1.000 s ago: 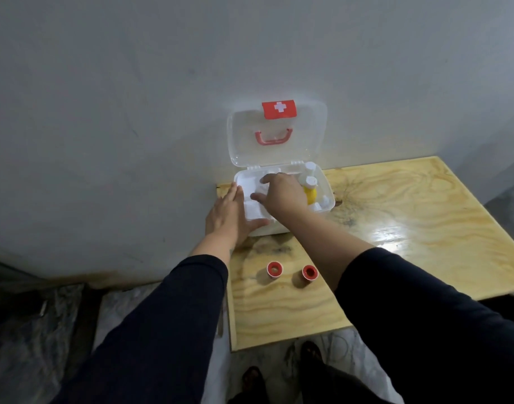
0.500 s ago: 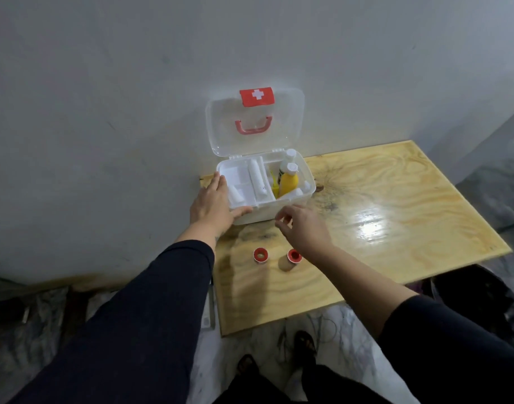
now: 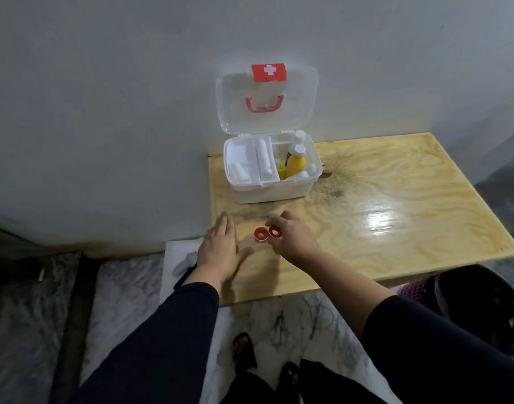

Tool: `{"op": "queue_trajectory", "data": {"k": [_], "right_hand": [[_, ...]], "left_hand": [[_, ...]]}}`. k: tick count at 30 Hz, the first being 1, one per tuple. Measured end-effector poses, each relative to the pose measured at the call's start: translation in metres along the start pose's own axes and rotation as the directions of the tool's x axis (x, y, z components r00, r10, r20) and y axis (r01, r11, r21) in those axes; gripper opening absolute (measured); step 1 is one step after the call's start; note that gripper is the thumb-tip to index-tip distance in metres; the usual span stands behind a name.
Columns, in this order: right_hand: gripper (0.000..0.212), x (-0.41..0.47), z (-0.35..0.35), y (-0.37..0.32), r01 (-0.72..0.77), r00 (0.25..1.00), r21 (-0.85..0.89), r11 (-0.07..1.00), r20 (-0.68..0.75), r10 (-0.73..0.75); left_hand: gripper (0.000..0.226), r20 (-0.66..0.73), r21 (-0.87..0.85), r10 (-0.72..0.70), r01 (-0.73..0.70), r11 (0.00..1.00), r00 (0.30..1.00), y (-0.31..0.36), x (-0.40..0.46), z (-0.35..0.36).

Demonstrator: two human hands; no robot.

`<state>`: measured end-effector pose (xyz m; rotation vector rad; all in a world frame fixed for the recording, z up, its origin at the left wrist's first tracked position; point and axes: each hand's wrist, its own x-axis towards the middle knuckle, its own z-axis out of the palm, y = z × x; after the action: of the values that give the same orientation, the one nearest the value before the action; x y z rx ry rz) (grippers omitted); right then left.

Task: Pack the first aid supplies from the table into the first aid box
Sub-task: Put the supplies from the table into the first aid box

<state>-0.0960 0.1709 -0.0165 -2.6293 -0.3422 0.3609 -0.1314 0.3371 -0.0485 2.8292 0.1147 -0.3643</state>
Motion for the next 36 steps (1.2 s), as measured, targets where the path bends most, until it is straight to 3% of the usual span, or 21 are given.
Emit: {"op": "queue_trajectory", "data": {"k": [7, 21, 24, 36], "right_hand": [[0.039, 0.019, 0.011, -0.022, 0.121, 0.991, -0.015, 0.993, 0.057, -0.120], [0.026, 0.013, 0.010, -0.015, 0.135, 0.985, 0.045, 0.990, 0.099, -0.139], [0.034, 0.010, 0.008, -0.012, 0.159, 0.977, 0.011, 0.987, 0.145, -0.159], [0.027, 0.000, 0.007, -0.002, 0.230, 0.967, -0.127, 0.965, 0.138, -0.212]], "left_hand": [[0.089, -0.021, -0.033, 0.047, -0.048, 0.998, 0.999, -0.001, -0.005, 0.002], [0.091, 0.032, 0.013, 0.033, -0.034, 0.999, 0.999, 0.000, -0.002, 0.002], [0.091, 0.047, 0.040, 0.032, -0.034, 0.999, 0.998, 0.001, -0.001, 0.002], [0.090, 0.084, 0.083, 0.013, -0.020, 0.996, 0.996, 0.004, -0.001, 0.001]]}}
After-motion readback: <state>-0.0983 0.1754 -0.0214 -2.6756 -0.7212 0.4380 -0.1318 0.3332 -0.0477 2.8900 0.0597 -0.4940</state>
